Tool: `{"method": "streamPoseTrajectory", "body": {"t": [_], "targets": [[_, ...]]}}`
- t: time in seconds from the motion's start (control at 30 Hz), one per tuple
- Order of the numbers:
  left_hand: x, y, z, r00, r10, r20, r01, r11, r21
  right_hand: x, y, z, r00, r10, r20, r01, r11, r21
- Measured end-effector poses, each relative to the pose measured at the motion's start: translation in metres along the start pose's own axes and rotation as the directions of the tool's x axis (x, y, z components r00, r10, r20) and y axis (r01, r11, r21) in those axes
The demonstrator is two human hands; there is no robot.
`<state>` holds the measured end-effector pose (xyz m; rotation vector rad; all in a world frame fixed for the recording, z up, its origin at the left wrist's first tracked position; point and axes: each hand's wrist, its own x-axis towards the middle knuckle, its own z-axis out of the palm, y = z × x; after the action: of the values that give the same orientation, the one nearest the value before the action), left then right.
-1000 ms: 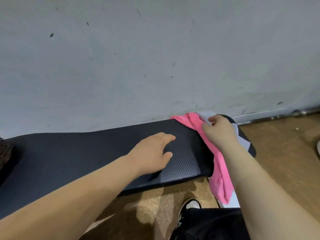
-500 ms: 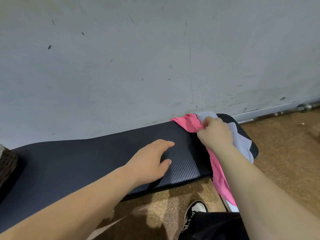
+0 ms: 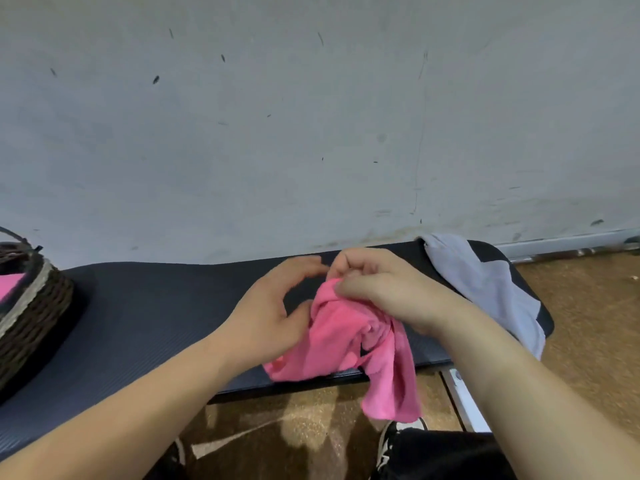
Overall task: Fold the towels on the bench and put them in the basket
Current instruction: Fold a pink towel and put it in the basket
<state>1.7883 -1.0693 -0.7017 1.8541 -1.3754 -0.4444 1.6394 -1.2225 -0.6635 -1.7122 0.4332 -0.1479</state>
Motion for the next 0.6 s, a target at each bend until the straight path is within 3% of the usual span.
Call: {"method": "streamPoseTrajectory", "body": {"t": [0.07, 0.13, 0.27, 0.3, 0.37, 0.43, 0.53, 0.6], "targets": [[-0.010, -0.002, -0.006, 0.992, -0.071, 0.105, 0.079, 0.994, -0.072, 0.009, 0.001, 0.009, 1.000, -0.029, -0.004, 0.028, 0.997, -0.077], [-0.019, -0.009, -0.010, 0.977, -0.172, 0.123, 0.195, 0.957, -0.214, 0.017, 0.002, 0.016, 0.998, -0.055, -0.028, 0.049, 0.983, -0.176], [-0.033, -0.024, -0.017, 0.940, -0.252, 0.229, 0.337, 0.778, -0.531, 0.031, 0.004, 0.030, 0.994, -0.025, -0.104, 0.011, 0.990, -0.139], [-0.036, -0.028, -0.018, 0.928, -0.238, 0.287, 0.363, 0.757, -0.544, 0.035, 0.003, 0.035, 0.994, -0.009, -0.112, -0.002, 0.995, -0.101], [-0.038, -0.032, -0.022, 0.913, -0.223, 0.341, 0.369, 0.808, -0.459, 0.043, 0.000, 0.043, 0.993, 0.011, -0.116, -0.018, 0.998, -0.060], [-0.033, -0.036, -0.032, 0.933, -0.261, 0.248, 0.344, 0.849, -0.402, 0.050, -0.003, 0.047, 0.997, 0.007, -0.078, -0.016, 0.994, -0.109], [-0.026, -0.046, -0.061, 0.941, -0.339, -0.016, 0.304, 0.863, -0.403, 0.054, -0.006, 0.050, 0.999, -0.005, 0.035, 0.012, 0.980, -0.199], [-0.028, -0.055, -0.077, 0.941, -0.286, -0.182, 0.246, 0.946, -0.214, 0.058, -0.005, 0.058, 0.997, -0.056, 0.047, 0.064, 0.979, -0.191]]}}
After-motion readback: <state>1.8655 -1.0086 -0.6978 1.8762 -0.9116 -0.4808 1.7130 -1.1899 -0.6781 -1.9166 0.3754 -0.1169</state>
